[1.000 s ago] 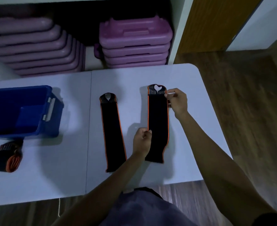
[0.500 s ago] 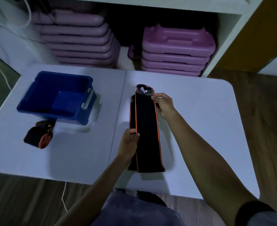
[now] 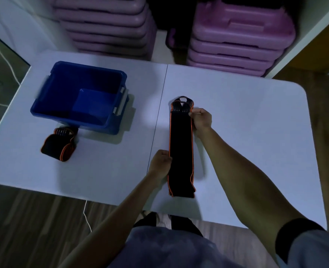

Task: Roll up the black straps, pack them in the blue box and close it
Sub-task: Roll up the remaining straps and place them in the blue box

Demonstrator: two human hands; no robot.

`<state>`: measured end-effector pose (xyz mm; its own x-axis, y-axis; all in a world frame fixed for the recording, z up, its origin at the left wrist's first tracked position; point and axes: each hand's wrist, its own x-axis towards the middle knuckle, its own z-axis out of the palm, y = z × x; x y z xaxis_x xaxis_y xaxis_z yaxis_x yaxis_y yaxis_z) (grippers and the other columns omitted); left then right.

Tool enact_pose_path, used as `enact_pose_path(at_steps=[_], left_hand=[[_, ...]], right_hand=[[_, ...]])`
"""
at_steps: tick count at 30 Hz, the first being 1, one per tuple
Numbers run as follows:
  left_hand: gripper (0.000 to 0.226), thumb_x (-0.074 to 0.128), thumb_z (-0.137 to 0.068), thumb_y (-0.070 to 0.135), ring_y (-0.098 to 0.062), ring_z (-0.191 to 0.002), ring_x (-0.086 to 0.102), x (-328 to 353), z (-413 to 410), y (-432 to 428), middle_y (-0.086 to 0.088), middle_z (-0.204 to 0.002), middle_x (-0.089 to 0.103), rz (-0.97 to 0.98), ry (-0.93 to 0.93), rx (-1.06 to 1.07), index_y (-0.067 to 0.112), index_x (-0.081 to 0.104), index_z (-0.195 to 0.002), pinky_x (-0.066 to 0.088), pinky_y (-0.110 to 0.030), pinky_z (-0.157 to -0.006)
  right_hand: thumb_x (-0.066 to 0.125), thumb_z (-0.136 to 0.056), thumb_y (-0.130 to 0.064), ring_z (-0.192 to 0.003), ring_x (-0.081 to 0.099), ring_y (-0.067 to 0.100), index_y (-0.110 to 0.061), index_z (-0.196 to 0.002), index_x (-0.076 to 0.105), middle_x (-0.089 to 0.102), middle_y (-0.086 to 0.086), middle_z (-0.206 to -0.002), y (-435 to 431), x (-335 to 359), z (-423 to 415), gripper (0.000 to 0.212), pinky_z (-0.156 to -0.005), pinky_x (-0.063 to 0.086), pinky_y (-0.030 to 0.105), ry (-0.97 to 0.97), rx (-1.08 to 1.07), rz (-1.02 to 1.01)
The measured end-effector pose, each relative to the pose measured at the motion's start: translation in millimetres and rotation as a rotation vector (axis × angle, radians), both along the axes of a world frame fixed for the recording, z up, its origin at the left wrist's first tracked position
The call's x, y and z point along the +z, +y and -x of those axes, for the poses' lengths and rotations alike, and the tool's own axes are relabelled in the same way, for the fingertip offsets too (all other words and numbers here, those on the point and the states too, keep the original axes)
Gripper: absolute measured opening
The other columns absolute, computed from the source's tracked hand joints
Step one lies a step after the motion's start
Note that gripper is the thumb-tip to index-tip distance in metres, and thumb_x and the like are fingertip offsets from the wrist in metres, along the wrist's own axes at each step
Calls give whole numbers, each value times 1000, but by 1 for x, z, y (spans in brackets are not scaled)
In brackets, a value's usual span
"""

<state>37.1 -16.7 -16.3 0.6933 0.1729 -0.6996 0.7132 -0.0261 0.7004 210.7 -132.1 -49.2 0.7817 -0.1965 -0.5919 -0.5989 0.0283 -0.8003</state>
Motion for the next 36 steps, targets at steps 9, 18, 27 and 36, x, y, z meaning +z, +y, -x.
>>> enact_pose_path(at_steps=[9, 18, 27, 36], left_hand=[[19, 47, -87, 9, -13, -73, 62, -7, -4, 1, -2, -88, 65, -171, -5, -69, 13, 57, -102, 48, -25, -61], [17, 56, -90, 20, -7, -68, 59, -17, -4, 2, 2, -87, 64, -392, -162, -152, 13, 55, -105, 48, -22, -59], [20, 56, -90, 27, -7, -69, 53, -26, 2, 1, 4, -89, 60, -582, -204, -299, 21, 49, -108, 40, -20, -58], [42, 57, -87, 32, -22, -102, 52, -22, -34, 13, -8, -113, 48, -556, -296, -349, 12, 45, -121, 45, -32, -77]], right_hand=[[55, -79, -4, -85, 64, 16, -19, -78, 65, 69, -4, -90, 9, 9, 3, 18, -74, 53, 26, -22, -52, 217], [56, -83, -23, -85, 62, 10, -20, -96, 69, 68, -10, -94, 5, 15, -1, 18, -64, 43, 21, -40, 89, 327], [65, -79, -30, -85, 66, 15, -24, -80, 73, 72, -9, -87, -6, 6, -15, 11, -82, 54, 33, -11, 273, 391], [58, -82, -33, -100, 63, 11, -28, -102, 71, 71, -12, -106, -5, 8, -4, 24, -87, 49, 29, -50, 338, 354]])
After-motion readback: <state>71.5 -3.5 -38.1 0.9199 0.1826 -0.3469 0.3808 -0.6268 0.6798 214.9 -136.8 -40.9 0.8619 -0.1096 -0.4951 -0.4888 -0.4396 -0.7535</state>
